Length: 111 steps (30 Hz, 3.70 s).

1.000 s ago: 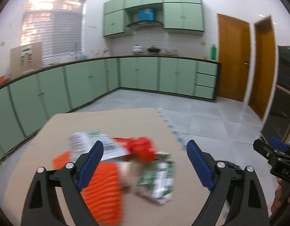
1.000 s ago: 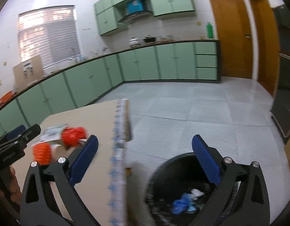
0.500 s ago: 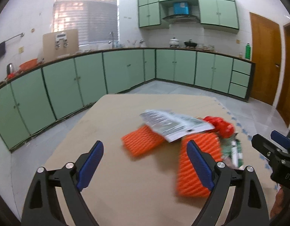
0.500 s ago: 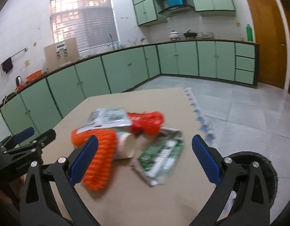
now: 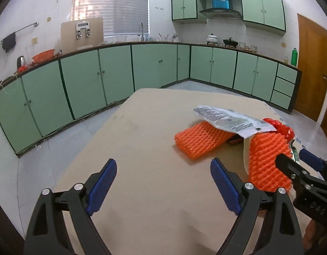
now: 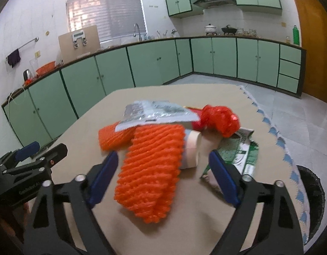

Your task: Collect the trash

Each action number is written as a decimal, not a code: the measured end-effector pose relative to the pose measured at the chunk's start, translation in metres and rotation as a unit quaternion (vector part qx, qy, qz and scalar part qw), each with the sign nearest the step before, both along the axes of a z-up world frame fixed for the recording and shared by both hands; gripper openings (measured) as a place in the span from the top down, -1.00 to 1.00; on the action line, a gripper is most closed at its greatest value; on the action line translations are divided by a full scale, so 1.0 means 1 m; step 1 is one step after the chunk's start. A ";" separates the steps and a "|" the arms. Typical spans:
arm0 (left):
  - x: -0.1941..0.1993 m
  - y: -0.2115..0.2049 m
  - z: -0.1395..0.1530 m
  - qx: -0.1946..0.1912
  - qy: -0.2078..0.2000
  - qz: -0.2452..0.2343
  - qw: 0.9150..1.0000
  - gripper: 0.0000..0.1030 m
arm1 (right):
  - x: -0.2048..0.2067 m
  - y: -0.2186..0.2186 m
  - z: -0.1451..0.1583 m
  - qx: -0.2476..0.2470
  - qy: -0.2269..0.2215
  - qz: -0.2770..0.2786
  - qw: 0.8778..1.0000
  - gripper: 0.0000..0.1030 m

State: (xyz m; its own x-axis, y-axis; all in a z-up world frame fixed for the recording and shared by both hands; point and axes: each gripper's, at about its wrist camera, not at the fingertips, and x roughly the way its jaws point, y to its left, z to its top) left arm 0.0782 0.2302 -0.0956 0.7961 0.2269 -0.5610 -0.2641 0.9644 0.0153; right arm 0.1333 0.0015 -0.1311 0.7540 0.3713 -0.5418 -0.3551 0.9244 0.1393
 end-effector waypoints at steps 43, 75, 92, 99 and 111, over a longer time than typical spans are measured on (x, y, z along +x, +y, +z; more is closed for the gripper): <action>0.028 -0.066 0.015 -0.030 -0.011 -0.076 0.997 -0.70 | -0.022 -0.071 0.029 -0.010 0.012 0.014 1.000 0.69; 0.041 -0.066 0.005 -0.032 -0.003 -0.074 0.997 -0.70 | 0.004 -0.071 0.034 -0.026 -0.008 -0.031 0.999 -0.13; 0.063 -0.059 0.006 -0.018 -0.017 -0.061 0.998 -0.70 | 0.062 -0.057 0.018 0.020 0.060 -0.024 0.998 0.01; 0.075 -0.058 0.002 -0.015 -0.013 -0.062 0.998 -0.70 | 0.070 -0.053 0.012 0.025 0.076 -0.013 0.997 0.04; 0.082 -0.056 -0.009 -0.022 -0.002 -0.061 0.998 -0.70 | 0.073 -0.047 0.009 0.024 0.085 0.003 0.996 0.65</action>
State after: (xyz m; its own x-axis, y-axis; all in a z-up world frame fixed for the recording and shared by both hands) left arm 0.1607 0.1743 -0.1044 0.8186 0.1027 -0.5651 -0.1444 0.9891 -0.0294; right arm 0.2061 -0.0451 -0.1225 0.6506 0.4037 -0.6433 -0.3274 0.9133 0.2422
